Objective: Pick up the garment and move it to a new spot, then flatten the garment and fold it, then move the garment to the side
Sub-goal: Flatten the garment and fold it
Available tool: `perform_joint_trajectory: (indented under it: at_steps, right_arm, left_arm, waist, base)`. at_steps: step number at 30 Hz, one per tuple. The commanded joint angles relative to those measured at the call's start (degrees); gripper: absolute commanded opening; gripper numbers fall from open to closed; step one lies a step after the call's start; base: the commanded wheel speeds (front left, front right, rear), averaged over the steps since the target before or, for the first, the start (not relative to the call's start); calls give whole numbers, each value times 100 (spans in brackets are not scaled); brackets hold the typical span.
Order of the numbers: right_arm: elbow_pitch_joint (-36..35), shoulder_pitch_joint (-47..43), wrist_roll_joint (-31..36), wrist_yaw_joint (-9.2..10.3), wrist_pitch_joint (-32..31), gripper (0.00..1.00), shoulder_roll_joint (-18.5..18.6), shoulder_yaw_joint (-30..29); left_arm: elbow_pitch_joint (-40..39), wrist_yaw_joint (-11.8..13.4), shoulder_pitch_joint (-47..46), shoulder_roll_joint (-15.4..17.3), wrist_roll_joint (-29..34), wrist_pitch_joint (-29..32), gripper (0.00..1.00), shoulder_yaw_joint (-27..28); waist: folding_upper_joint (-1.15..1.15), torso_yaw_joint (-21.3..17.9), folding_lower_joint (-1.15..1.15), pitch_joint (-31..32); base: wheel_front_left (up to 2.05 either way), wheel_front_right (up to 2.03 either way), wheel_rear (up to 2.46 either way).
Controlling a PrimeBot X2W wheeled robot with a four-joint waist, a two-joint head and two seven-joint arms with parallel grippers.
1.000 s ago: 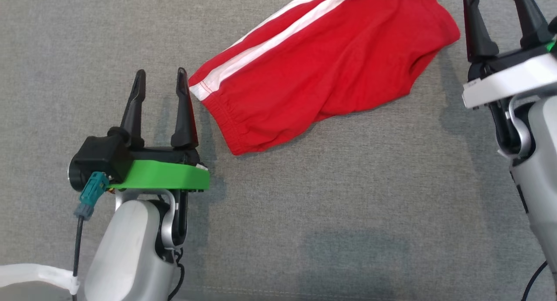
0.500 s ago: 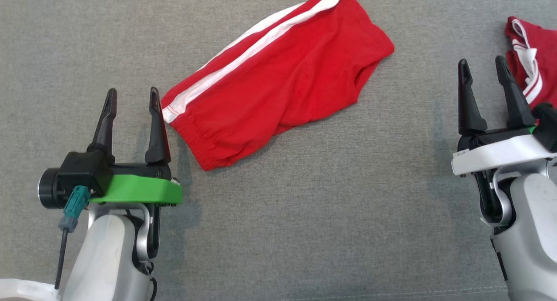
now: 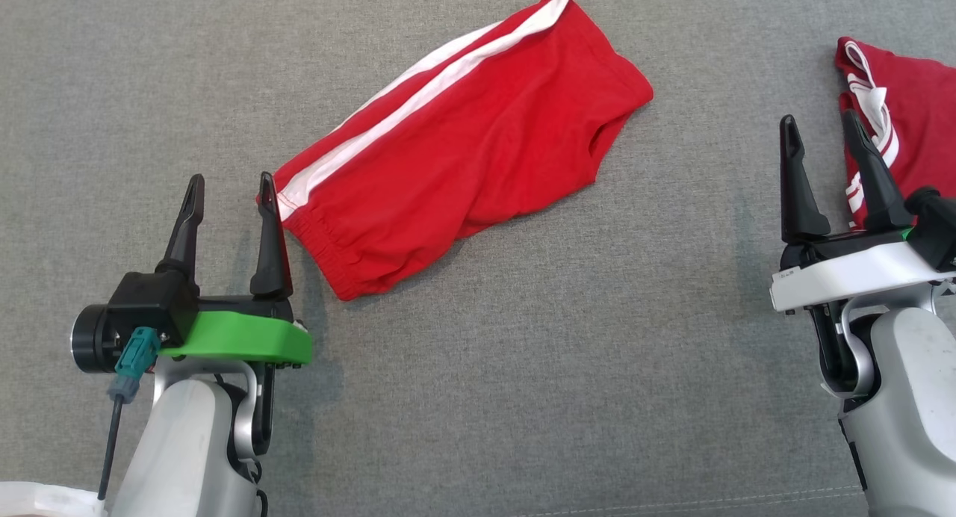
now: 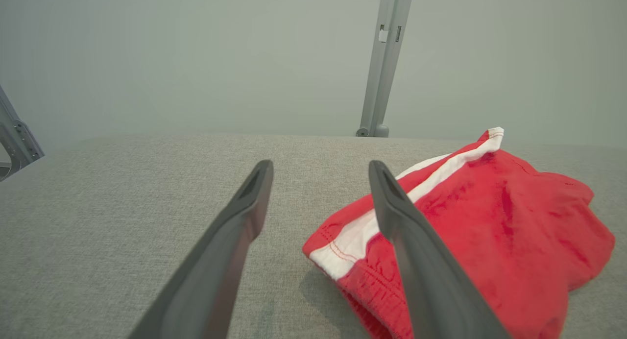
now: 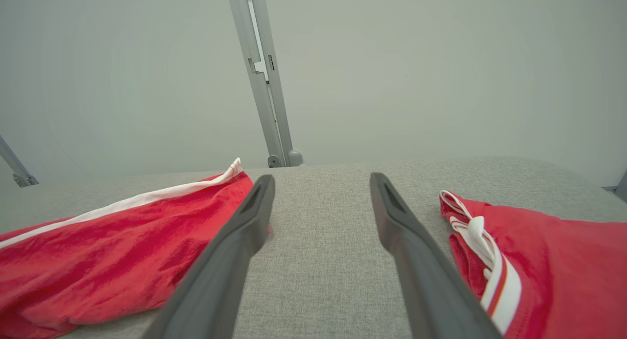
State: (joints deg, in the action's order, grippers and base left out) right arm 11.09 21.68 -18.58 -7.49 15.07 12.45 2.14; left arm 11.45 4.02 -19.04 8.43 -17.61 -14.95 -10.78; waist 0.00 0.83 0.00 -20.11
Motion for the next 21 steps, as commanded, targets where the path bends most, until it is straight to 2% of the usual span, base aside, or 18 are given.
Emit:
perform_joint_trajectory:
  at_steps: [1, 7, 12, 18, 21]
  right_arm:
    - [2, -26, -20, 1, 23, 100, 11, 7]
    - [66, 101, -95, 1, 23, 100, 95, 2]
    - [385, 429, -158, 1, 23, 100, 310, -20]
    - [993, 1042, -277, 1, 23, 100, 581, 327]
    - [1413, 1439, -372, 1, 19, 100, 718, 682]
  left_arm:
    - [23, -34, 45, 28, -10, -15, 100, 6]
    - [44, -9, -9, 42, 6, -11, 100, -27]
    - [-5, -8, -177, -14, -3, -6, 100, -73]
    - [-72, 5, -283, -112, -21, -9, 100, -122]
    - [-105, -3, -340, -168, -25, -11, 100, -138]
  waist:
    - [0, 0, 0, -2]
    - [0, 19, 0, -50]
    - [0, 202, 0, -239]
    - [0, 506, 0, -541]
    - [0, 712, 0, -727]
  base:
    - [0, 0, 0]
    - [0, 0, 0]
    - [0, 0, 0]
    - [0, 0, 0]
    - [0, 0, 0]
